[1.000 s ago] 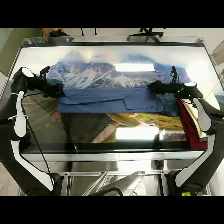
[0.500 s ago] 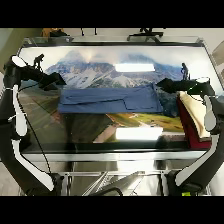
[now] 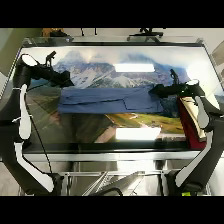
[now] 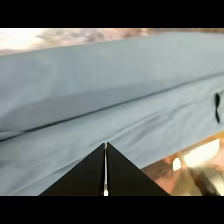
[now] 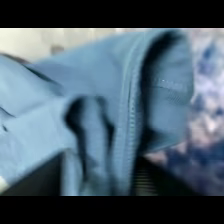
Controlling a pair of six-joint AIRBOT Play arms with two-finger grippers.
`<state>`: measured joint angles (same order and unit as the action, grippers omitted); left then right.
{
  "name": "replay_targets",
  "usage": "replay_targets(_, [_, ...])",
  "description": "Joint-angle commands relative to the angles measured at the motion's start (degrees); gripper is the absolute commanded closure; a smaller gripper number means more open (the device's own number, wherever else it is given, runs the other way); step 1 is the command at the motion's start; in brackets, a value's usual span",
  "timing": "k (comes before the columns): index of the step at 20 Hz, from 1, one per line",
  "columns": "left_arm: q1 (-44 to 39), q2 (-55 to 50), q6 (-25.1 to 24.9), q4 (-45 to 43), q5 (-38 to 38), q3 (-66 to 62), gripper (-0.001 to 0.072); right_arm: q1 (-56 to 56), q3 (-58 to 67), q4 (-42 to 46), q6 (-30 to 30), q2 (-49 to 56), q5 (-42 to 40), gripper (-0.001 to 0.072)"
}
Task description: Fold the shirts.
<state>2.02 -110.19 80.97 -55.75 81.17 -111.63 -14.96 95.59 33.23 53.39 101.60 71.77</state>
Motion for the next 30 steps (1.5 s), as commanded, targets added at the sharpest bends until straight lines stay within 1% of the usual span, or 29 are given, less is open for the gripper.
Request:
replay_targets(1, [-5.4, 0.0, -0.9, 0.4, -2.4, 0.1, 0.0696, 0.9, 0.1, 0.6, 0.0, 0.0, 1.7, 0.0605])
replay_targets(2, [-7.7, -0.3, -1.0, 0.4, -3.7, 0.1, 0.0696, 1.0, 0.1, 0.6, -0.2, -0.7, 2.6, 0.0692])
replay_targets(6, [-16.8, -3.7, -1.0, 0.4, -10.5, 0.2, 0.0696, 0.9, 0.7, 0.3, -0.2, -8.8, 5.2, 0.0693])
replay_targets(10, [-27.2, -9.8, -0.7, 0.4, -16.4, 0.0, 0.0696, 0.5, 7.5, 0.0, 2.8, -17.9, 12.8, 0.0694])
replay_targets(14, [-35.8, -16.9, 4.4, 0.5, -23.0, -6.2, 0.0696, 0.5, 13.9, 0.0, 8.0, -22.7, 20.9, 0.0694])
replay_targets(17, [-40.2, -19.6, 7.1, 0.6, -29.3, -7.6, 0.0696, 0.5, 13.9, 0.0, 9.1, -25.2, 22.8, 0.0694])
replay_targets(18, [-40.9, -20.2, 7.6, 2.0, -30.4, -7.6, 0.0696, 0.5, 13.9, 0.0, 9.9, -25.3, 23.1, 0.0694])
replay_targets(19, [-41.2, -20.9, 7.5, 5.5, -30.6, -7.6, 0.0696, 0.7, 13.9, 0.0, 10.3, -25.2, 23.2, 0.0694])
replay_targets(20, [-41.2, -21.2, 7.3, 9.6, -30.5, -7.1, 0.0696, 0.7, 13.9, 0.0, 10.8, -25.0, 23.0, 0.0694])
replay_targets(22, [-39.3, -19.9, 4.5, 17.3, -28.2, -5.5, 0.0696, 0.9, 13.9, 0.0, 11.4, -24.0, 22.5, 0.0694])
replay_targets(24, [-35.6, -16.8, 1.3, 21.4, -21.5, -6.1, 0.0696, 1.9, 13.9, 0.0, 12.9, -22.8, 22.4, 0.0694])
replay_targets(27, [-27.4, -6.7, -3.4, 25.6, -11.8, -6.4, 0.0697, 5.9, 13.7, 0.0, 14.3, -21.4, 19.1, 0.0693])
replay_targets(30, [-18.4, 6.2, -5.3, 27.1, -6.1, -6.3, 0.0697, 13.8, 13.7, 0.0, 16.3, -19.9, 11.3, 0.0693])
